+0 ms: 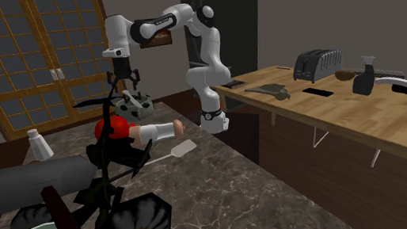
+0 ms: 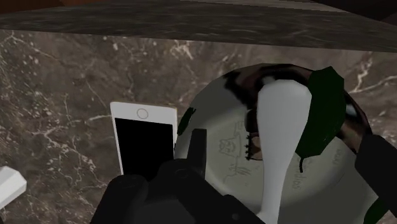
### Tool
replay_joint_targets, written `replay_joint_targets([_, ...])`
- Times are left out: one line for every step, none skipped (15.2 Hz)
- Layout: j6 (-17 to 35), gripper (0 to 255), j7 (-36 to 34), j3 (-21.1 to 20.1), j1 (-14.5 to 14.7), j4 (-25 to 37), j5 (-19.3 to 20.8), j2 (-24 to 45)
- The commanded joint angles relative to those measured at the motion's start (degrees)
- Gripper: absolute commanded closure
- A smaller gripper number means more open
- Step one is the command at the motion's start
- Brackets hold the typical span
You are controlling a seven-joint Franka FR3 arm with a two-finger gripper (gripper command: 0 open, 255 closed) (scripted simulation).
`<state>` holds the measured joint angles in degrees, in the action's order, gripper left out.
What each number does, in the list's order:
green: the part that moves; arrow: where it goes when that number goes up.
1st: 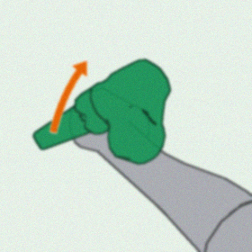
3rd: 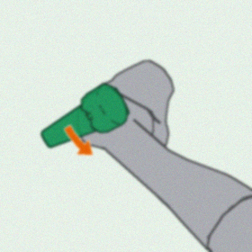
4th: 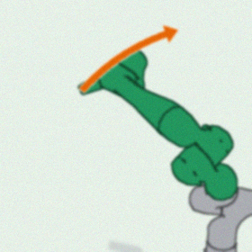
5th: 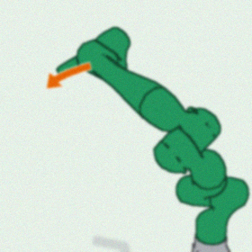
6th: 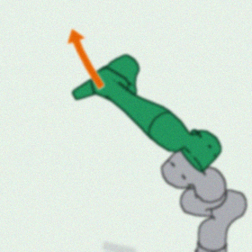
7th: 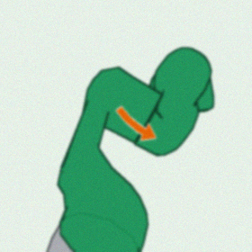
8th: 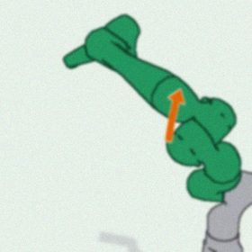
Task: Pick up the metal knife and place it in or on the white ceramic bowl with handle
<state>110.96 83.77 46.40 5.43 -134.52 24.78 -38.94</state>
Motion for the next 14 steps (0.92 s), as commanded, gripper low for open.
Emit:
replay_joint_targets([0.0, 0, 0.0, 0.0, 0.0, 0.0, 0.0, 0.0])
replay_joint_targets([0.0, 0, 0.0, 0.0, 0.0, 0.0, 0.0, 0.0])
replay_joint_targets([-2.0, 0, 0.1, -0.9, -0.1, 1.5, -0.4, -0.5])
replay_joint_targets([-3.9, 0, 0.2, -1.7, -0.2, 3.0, -0.8, -0.8])
replay_joint_targets([-5.8, 0, 0.3, -2.5, -0.3, 4.6, -1.2, -1.1])
replay_joint_targets([-7.3, 0, 0.4, -3.1, -0.3, 5.9, -1.5, -1.2])
replay_joint_targets([-7.3, 0, 0.4, -3.1, -0.3, 5.9, -1.5, -1.2])
replay_joint_targets([-7.3, 0, 0.4, -3.1, -0.3, 5.9, -1.5, -1.2])
replay_joint_targets([-7.3, 0, 0.4, -3.1, -0.3, 5.9, -1.5, -1.2])
replay_joint_targets([-7.3, 0, 0.4, -3.1, -0.3, 5.9, -1.5, -1.2])
replay_joint_targets([-7.3, 0, 0.4, -3.1, -0.3, 5.9, -1.5, -1.2])
replay_joint_targets([-7.3, 0, 0.4, -3.1, -0.3, 5.9, -1.5, -1.2])
replay_joint_targets([-7.3, 0, 0.4, -3.1, -0.3, 5.9, -1.5, -1.2])
replay_joint_targets([-7.3, 0, 0.4, -3.1, -0.3, 5.9, -1.5, -1.2])
